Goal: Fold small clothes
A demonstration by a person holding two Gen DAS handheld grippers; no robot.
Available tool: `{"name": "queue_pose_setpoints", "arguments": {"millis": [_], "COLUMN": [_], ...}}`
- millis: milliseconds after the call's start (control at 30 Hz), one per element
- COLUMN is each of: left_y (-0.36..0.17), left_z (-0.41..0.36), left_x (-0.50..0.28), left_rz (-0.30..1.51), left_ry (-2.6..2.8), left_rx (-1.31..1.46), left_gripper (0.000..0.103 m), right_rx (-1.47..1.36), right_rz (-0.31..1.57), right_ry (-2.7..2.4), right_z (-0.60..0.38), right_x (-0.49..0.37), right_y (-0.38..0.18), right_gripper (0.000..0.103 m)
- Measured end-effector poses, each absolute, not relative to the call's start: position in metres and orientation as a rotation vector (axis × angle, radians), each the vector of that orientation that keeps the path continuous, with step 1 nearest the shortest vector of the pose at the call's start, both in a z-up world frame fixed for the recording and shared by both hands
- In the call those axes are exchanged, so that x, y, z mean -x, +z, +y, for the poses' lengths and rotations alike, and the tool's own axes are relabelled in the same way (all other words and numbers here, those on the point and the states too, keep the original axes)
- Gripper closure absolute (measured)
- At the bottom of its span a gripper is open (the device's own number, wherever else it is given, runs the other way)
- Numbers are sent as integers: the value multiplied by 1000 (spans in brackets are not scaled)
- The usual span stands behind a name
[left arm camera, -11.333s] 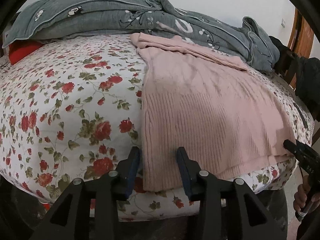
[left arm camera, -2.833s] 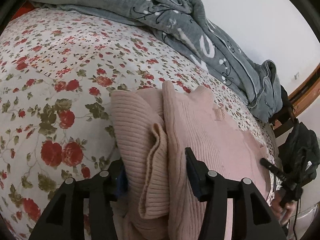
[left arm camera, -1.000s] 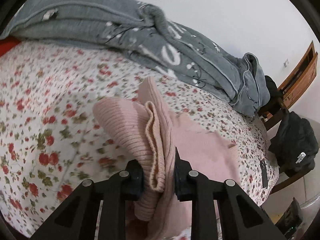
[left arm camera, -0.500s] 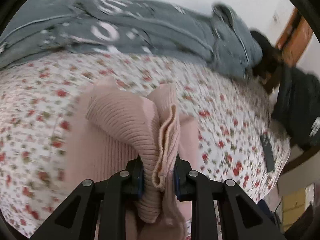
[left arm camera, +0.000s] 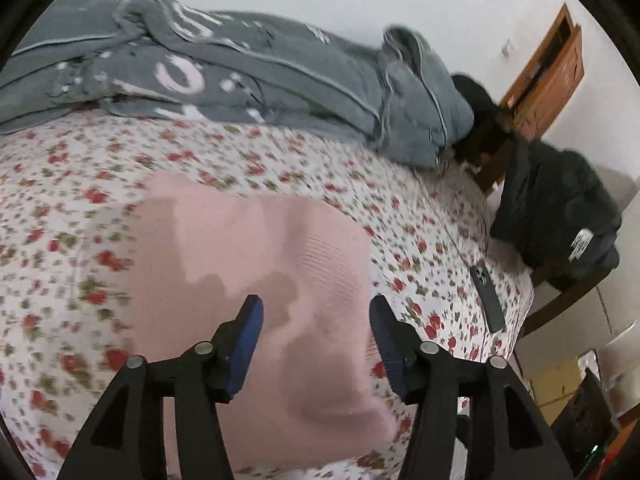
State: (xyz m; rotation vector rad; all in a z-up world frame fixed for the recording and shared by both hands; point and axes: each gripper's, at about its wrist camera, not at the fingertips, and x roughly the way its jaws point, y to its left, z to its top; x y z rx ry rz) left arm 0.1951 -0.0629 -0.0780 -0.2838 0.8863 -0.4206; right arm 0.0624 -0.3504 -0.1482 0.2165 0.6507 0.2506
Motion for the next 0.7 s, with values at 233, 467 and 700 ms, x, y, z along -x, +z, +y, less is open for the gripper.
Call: {"name": "queue_pose_setpoints", "arguments": {"millis": [233,467,700], "left_y": [-101,-152,-164], "left_z": [6,32,32], "left_x": [-168,-128,-118], "left_rz": [888,953,940], "left_ry": [-291,-347,-379], "left_rx": [225,178,202], "left_gripper": [44,44,44], "right_rx": [-251,-241,-316], "right_rz": [577,641,557], "right_ry": [461,427,407], "right_z": [-292,-246,-266], "right_x": [-77,-119,-107], "right_y": [-125,-147,-138], "right_gripper": [46,54,98]}}
